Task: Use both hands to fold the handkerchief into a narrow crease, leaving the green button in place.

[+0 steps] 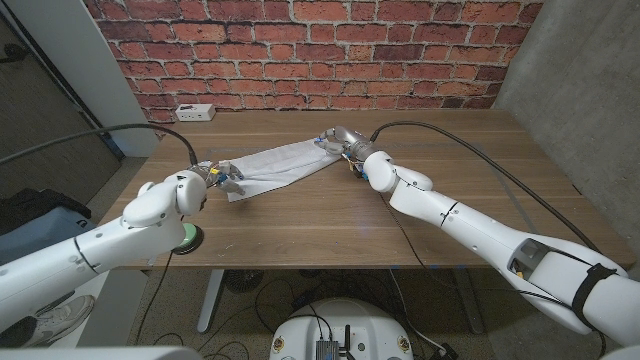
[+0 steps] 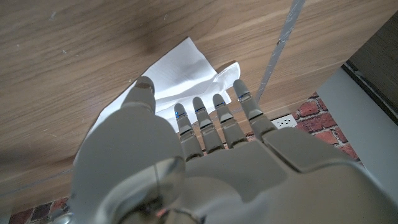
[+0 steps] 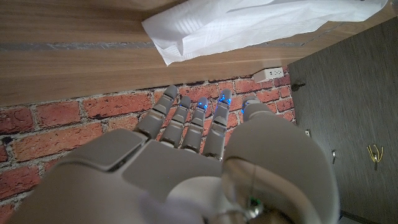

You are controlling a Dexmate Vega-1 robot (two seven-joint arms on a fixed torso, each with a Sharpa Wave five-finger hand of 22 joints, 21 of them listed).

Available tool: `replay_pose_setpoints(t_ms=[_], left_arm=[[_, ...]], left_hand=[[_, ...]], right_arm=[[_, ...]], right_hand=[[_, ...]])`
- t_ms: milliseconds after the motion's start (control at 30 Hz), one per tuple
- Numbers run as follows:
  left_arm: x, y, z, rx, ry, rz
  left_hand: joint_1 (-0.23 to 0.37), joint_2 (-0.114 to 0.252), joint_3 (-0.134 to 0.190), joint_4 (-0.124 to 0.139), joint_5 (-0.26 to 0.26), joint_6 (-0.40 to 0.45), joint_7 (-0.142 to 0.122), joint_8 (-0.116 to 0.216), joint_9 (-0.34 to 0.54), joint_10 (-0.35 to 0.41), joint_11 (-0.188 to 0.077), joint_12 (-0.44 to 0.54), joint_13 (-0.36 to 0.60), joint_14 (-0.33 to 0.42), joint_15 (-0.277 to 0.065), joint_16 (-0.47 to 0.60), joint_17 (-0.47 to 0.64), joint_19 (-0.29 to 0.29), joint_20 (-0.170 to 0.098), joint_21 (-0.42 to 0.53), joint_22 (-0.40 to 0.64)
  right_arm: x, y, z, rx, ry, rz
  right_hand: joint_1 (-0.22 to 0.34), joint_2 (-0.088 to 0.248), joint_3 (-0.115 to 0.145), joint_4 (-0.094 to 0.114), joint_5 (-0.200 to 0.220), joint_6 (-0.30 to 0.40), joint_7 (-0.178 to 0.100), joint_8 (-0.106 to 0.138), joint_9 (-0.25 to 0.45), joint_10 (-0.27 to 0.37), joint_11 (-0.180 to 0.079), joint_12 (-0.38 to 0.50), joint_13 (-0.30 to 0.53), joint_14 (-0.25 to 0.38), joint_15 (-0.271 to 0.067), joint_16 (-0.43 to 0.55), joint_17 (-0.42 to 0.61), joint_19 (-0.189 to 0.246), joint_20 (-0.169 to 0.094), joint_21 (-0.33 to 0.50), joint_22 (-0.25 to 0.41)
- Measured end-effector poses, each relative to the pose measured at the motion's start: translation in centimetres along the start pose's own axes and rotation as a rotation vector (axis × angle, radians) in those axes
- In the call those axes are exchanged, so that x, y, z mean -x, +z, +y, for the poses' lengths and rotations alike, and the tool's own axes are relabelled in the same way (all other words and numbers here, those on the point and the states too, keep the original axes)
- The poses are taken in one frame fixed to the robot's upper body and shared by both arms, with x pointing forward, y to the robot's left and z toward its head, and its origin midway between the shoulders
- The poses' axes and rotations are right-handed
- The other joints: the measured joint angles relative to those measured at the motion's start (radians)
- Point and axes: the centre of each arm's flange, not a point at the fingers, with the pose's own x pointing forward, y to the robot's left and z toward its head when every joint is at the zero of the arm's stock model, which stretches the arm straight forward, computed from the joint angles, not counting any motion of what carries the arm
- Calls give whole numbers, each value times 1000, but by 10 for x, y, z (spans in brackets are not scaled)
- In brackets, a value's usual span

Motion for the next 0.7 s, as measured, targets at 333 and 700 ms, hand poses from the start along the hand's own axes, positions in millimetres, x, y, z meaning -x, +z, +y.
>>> replay_pose_setpoints(t_ms=[333,700], left_arm=[[-10,23,-1,-214,-46,21],[-16,30,15,-402,50,81]], left_hand=[[-22,-54,-46,10,27,-47,-3,-3,0,-56,-31,-25,-18,-109,1,-13,-5,-69,34,-37,-9],[52,-18,-37,-7,55,-71,-3,-3,-3,-75,-31,-27,-32,-106,2,-8,-14,-51,5,-44,-9]], right_arm=[[1,2,1,14,-5,2],[2,3,3,32,2,11]], right_hand=[[-8,-6,0,0,0,0,0,0,0,0,0,0,0,0,0,0,0,0,0,0,0],[-17,4,4,4,0,-6,-6,0,0,0,0,0,0,0,0,-4,3,0,0,0,0]])
